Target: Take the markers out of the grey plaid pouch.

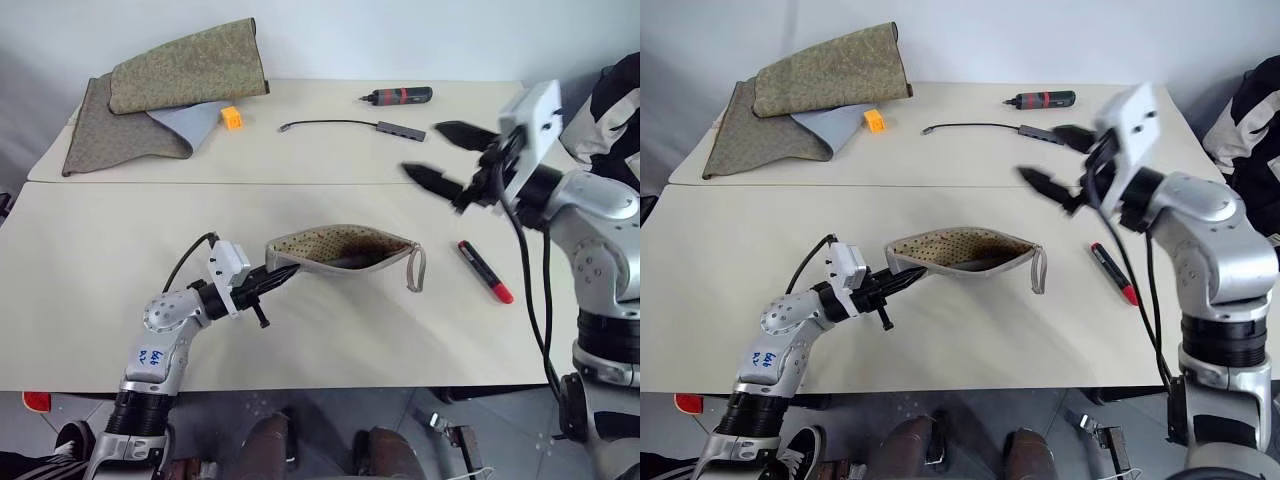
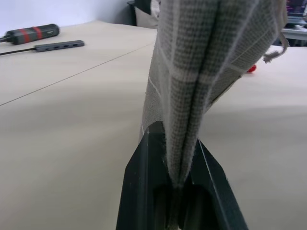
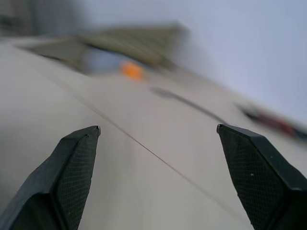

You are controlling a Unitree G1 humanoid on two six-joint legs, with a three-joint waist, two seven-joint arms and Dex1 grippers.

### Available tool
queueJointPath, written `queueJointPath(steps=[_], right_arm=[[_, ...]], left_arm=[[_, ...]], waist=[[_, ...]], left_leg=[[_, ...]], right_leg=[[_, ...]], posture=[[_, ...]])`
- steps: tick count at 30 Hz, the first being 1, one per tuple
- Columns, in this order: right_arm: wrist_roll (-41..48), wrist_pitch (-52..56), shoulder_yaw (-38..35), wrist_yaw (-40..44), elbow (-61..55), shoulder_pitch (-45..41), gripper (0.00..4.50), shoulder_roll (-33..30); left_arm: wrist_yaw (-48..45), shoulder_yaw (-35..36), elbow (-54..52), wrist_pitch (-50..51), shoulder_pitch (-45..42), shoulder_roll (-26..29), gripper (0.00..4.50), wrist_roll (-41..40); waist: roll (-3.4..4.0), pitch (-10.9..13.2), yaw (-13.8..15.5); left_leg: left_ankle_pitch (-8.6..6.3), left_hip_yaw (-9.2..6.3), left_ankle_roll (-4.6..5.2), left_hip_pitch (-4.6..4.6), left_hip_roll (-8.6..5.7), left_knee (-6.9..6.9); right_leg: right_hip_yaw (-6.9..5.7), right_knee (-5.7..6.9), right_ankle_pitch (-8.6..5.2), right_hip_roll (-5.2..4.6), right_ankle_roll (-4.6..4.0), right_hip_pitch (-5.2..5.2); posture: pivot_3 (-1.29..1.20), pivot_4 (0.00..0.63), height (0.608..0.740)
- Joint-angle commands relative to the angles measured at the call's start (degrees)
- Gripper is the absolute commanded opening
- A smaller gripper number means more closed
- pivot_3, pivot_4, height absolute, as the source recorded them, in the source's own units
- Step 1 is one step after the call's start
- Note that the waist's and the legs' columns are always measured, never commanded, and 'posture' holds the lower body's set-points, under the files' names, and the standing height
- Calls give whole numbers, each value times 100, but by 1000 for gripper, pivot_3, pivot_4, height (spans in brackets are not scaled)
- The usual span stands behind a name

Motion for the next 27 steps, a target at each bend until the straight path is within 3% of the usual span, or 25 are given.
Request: queueJointPath(steps=[1,5,9,13,20,27], right_arm=[[-36,-332,409,436,-632,217,3561,-136],[-640,-791,987,459,-692,560,2182,-180],[-2184,-1860,1744,387,-75,640,806,-527],[-2496,-2245,1972,560,84,605,806,-503],[-3810,-3086,2654,627,545,394,806,-529],[-4344,-2653,2818,461,801,33,806,-7]], left_arm=[[59,-51,-272,3,-201,-49,0,-25],[88,-102,-355,43,-183,-89,0,-61],[75,-160,-496,63,-75,-94,0,-58],[123,-181,-633,159,-59,-109,0,-105],[129,-314,-832,467,-64,-282,0,-220],[-5,-518,-1079,1040,-29,-290,0,-427]], waist=[[-1,0,5],[-3,-1,-13],[-2,-1,-26],[-2,-1,-23],[-2,-1,-19],[-2,-2,-25]], left_leg=[[0,0,1,-1,-2,2],[-1,6,7,1,-10,8],[2,8,4,6,-9,8],[3,12,3,5,-8,7],[4,8,4,6,-7,13],[5,7,1,6,-5,13]], right_leg=[[0,0,1,-1,3,0],[6,-5,8,-7,14,0],[11,-4,7,-5,13,-5],[13,-4,7,-3,13,-7],[10,-6,7,-3,13,-1],[11,-3,6,0,12,-1]], posture=[[0,150,740],[0,150,740],[0,150,740],[0,150,740],[0,150,740],[0,150,740]])
